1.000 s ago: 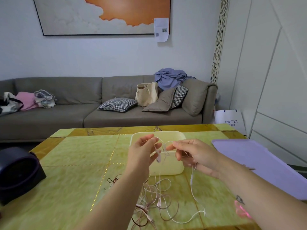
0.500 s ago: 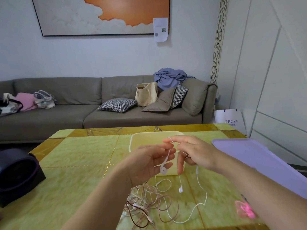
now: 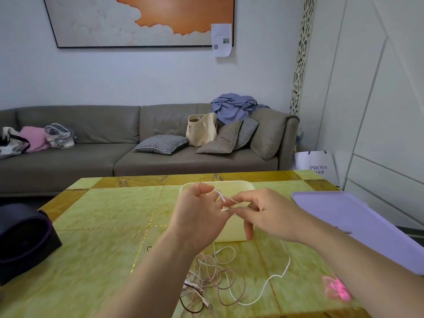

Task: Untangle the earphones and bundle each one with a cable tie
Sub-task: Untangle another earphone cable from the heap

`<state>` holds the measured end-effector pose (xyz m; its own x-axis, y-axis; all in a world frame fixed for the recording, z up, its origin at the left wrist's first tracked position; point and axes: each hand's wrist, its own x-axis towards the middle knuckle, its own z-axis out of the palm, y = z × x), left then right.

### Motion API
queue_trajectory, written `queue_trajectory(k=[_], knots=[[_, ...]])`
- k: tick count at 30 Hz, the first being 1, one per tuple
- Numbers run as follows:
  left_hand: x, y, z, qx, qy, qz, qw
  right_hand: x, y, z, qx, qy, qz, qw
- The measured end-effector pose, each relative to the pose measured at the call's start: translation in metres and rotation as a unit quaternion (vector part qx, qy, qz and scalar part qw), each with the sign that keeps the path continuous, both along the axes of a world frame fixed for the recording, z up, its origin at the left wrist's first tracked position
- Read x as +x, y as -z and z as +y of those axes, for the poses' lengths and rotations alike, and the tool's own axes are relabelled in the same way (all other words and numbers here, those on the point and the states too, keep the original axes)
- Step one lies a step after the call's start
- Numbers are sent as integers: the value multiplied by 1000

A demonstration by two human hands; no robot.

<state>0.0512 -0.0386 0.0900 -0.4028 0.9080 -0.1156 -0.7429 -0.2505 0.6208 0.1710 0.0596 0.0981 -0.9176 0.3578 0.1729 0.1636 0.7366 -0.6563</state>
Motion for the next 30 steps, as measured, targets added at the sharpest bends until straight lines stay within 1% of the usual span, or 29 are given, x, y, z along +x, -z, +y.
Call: queue_trajectory(k=[4, 6, 8, 10, 11, 13, 16, 18, 21, 25, 27, 28, 30], knots=[[-4, -4, -6, -59, 45, 66, 995, -2, -3, 13, -22, 77, 21, 997], [-6, -6, -5, -88, 33, 93, 991, -3, -8, 16, -28, 93, 17, 995], [-6, -7, -6, -112, 16, 110, 988, -3, -12, 14, -30, 88, -15, 996], [-5, -8, -4, -129, 16, 102, 986, -4, -16, 11, -22, 75, -54, 995], [-8, -6, -4, -137, 12, 107, 985, -4, -17, 10, -16, 74, -58, 995], [-16, 0, -5, -152, 13, 141, 978, -6, -20, 13, -2, 95, -24, 995], [-26, 6, -4, -184, 23, 204, 961, -10, -27, 22, 25, 137, 61, 988], [-30, 6, -5, -211, 38, 266, 940, -12, -34, 27, 44, 143, 97, 984], [-38, 8, -8, -256, 21, 400, 880, -15, -47, 27, 83, 135, 108, 982], [-45, 9, -11, -311, 7, 488, 815, -18, -66, 23, 109, 101, 110, 983], [-49, 11, -11, -323, -3, 538, 778, -20, -73, 22, 117, 88, 107, 983], [-49, 11, -11, -316, -33, 562, 764, -21, -75, 21, 115, 80, 103, 985], [-47, 9, -9, -268, -148, 586, 750, -22, -77, 17, 99, 54, 84, 990]])
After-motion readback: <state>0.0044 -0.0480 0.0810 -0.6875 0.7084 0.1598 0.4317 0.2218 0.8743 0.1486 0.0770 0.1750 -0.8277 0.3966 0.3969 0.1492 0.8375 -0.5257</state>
